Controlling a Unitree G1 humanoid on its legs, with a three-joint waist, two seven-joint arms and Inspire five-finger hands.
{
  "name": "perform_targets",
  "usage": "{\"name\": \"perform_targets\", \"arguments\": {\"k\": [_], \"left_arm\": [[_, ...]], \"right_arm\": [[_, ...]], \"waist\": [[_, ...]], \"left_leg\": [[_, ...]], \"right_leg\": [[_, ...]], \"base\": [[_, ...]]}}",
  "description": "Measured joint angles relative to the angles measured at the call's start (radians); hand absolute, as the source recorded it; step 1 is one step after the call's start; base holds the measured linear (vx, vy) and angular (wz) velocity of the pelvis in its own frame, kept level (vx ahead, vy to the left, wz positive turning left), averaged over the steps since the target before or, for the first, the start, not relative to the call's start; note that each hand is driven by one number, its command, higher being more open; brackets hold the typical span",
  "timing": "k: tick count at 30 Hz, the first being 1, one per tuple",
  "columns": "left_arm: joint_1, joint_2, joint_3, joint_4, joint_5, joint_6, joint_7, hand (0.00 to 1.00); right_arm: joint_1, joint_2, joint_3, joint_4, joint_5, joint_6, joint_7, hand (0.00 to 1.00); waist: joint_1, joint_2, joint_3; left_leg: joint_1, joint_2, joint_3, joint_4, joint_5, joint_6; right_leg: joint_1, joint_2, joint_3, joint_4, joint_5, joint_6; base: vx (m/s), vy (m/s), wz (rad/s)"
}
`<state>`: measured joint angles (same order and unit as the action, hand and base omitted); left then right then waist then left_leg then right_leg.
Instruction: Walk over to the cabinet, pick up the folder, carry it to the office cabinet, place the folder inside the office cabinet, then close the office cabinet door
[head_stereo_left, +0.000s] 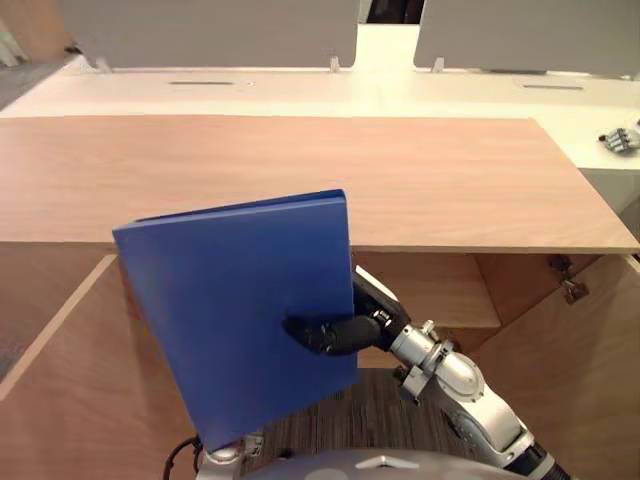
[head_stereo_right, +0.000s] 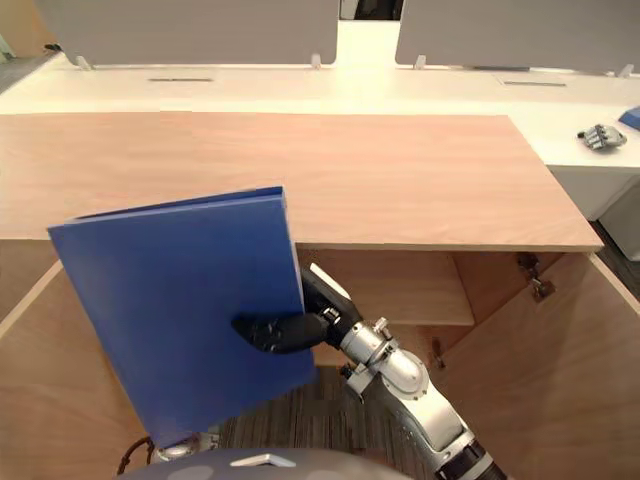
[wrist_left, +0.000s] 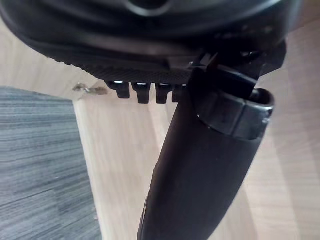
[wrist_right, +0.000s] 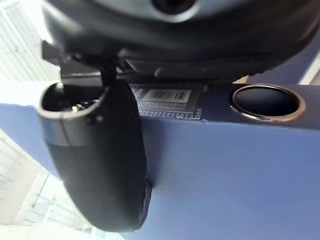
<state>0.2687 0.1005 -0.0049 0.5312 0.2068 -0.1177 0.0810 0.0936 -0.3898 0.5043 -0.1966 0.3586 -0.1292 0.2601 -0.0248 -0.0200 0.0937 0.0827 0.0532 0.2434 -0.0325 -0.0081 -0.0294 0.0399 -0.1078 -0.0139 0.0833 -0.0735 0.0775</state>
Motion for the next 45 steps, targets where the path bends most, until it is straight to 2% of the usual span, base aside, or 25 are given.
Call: {"name": "perform_targets", "arguments": {"k": [2, 3, 5, 7, 8, 10, 14, 19, 24, 27, 29, 31, 36, 45], "left_arm": [[-0.040, 0.013, -0.001, 0.014, 0.000, 0.000, 0.003, 1.00], [-0.075, 0.027, -0.001, 0.021, 0.000, 0.000, 0.011, 1.00], [-0.116, 0.037, -0.001, 0.026, 0.000, 0.000, 0.022, 1.00], [-0.172, 0.058, 0.000, 0.042, 0.000, 0.000, 0.035, 1.00], [-0.184, 0.063, 0.002, 0.046, 0.000, 0.000, 0.038, 1.00], [-0.210, 0.074, 0.010, 0.050, 0.000, 0.000, 0.050, 1.00], [-0.244, 0.080, 0.024, 0.050, 0.002, 0.002, 0.071, 1.00], [-0.297, 0.065, 0.072, 0.029, 0.003, 0.019, 0.090, 1.00], [-0.341, 0.028, 0.110, -0.059, 0.002, 0.020, 0.109, 1.00], [-0.388, 0.007, 0.110, -0.115, 0.000, 0.019, 0.112, 1.00], [-0.411, -0.013, 0.109, -0.135, -0.001, 0.018, 0.112, 1.00], [-0.420, -0.038, 0.108, -0.158, -0.002, 0.017, 0.111, 1.00], [-0.437, -0.043, 0.108, -0.160, -0.025, 0.018, 0.112, 1.00], [-0.463, -0.066, 0.109, -0.205, -0.050, 0.017, 0.128, 1.00]], "right_arm": [[-0.016, 0.002, -0.012, 0.001, -0.008, -0.002, -0.010, 0.00], [-0.042, 0.002, -0.012, 0.013, -0.015, -0.007, -0.027, 0.00], [-0.076, 0.004, -0.015, 0.028, -0.015, -0.015, -0.046, 0.00], [-0.132, 0.007, -0.015, 0.058, -0.033, -0.028, -0.072, 0.00], [-0.144, 0.008, -0.016, 0.061, -0.046, -0.030, -0.079, 0.00], [-0.167, 0.007, -0.016, 0.065, -0.066, -0.038, -0.103, 0.00], [-0.192, 0.009, -0.036, 0.064, -0.124, -0.049, -0.144, 0.00], [-0.222, 0.029, -0.074, 0.026, -0.218, -0.049, -0.201, 0.00], [-0.253, 0.041, -0.101, -0.044, -0.244, -0.049, -0.227, 0.00], [-0.282, 0.098, -0.139, -0.055, -0.235, -0.049, -0.230, 0.00], [-0.298, 0.150, -0.182, -0.043, -0.238, -0.047, -0.270, 0.00], [-0.319, 0.169, -0.256, -0.038, -0.185, -0.047, -0.308, 0.00], [-0.369, 0.213, -0.401, -0.002, -0.033, -0.050, -0.388, 0.00], [-0.492, 0.237, -0.488, 0.029, 0.182, -0.097, -0.442, 0.00]], "waist": [[-0.001, 0.003, 0.059], [-0.003, 0.007, 0.093], [-0.006, 0.015, 0.148], [-0.008, 0.031, 0.205], [-0.008, 0.033, 0.227], [-0.010, 0.040, 0.259], [-0.011, 0.050, 0.323], [-0.001, 0.054, 0.345], [0.017, 0.058, 0.368], [0.022, 0.063, 0.391], [0.028, 0.064, 0.404], [0.036, 0.062, 0.413], [0.048, 0.063, 0.420], [0.057, 0.063, 0.421]], "left_leg": [[-0.049, 0.013, 0.004, 0.087, -0.033, 0.001], [-0.133, 0.029, 0.008, 0.180, -0.061, 0.000], [-0.199, 0.042, 0.011, 0.268, -0.089, 0.006], [-0.333, 0.073, 0.016, 0.440, -0.151, 0.013], [-0.354, 0.079, 0.018, 0.472, -0.163, 0.016], [-0.466, 0.099, 0.021, 0.575, -0.201, 0.018], [-0.588, 0.127, 0.019, 0.689, -0.229, 0.025], [-0.789, 0.184, 0.017, 0.846, -0.264, 0.031], [-0.907, 0.219, 0.013, 0.928, -0.284, 0.032], [-0.987, 0.225, -0.007, 0.972, -0.289, 0.030], [-1.023, 0.227, -0.015, 0.992, -0.289, 0.029], [-1.068, 0.228, -0.020, 1.011, -0.290, 0.029], [-1.109, 0.228, -0.035, 1.022, -0.289, 0.029], [-1.166, 0.224, -0.057, 1.036, -0.285, 0.028]], "right_leg": [[-0.038, 0.002, 0.012, 0.047, -0.002, -0.002], [-0.109, 0.006, 0.023, 0.102, -0.008, -0.007], [-0.170, 0.007, 0.032, 0.168, -0.026, -0.007], [-0.310, 0.018, 0.053, 0.323, -0.074, -0.006], [-0.334, 0.019, 0.057, 0.355, -0.084, -0.007], [-0.457, 0.027, 0.073, 0.461, -0.111, -0.011], [-0.583, 0.039, 0.083, 0.565, -0.129, -0.018], [-0.792, 0.062, 0.097, 0.705, -0.152, -0.020], [-0.915, 0.080, 0.096, 0.781, -0.162, -0.025], [-0.988, 0.081, 0.084, 0.829, -0.173, -0.027], [-1.023, 0.081, 0.080, 0.852, -0.178, -0.030], [-1.067, 0.080, 0.079, 0.875, -0.181, -0.030], [-1.103, 0.079, 0.071, 0.888, -0.182, -0.031], [-1.146, 0.072, 0.053, 0.905, -0.188, -0.035]], "base": [[-0.14, -0.015, -0.15], [-0.19, -0.007, -0.18], [-0.24, 0.000, -0.15], [-0.28, 0.004, -0.21], [-0.26, 0.009, -0.22], [-0.25, 0.007, -0.15], [-0.18, 0.009, -0.10], [-0.12, 0.014, -0.13], [-0.05, 0.005, -0.10], [-0.05, -0.008, 0.09], [-0.04, -0.002, 0.08], [-0.03, 0.016, 0.05], [-0.01, 0.044, 0.05], [0.00, 0.076, 0.05]]}}
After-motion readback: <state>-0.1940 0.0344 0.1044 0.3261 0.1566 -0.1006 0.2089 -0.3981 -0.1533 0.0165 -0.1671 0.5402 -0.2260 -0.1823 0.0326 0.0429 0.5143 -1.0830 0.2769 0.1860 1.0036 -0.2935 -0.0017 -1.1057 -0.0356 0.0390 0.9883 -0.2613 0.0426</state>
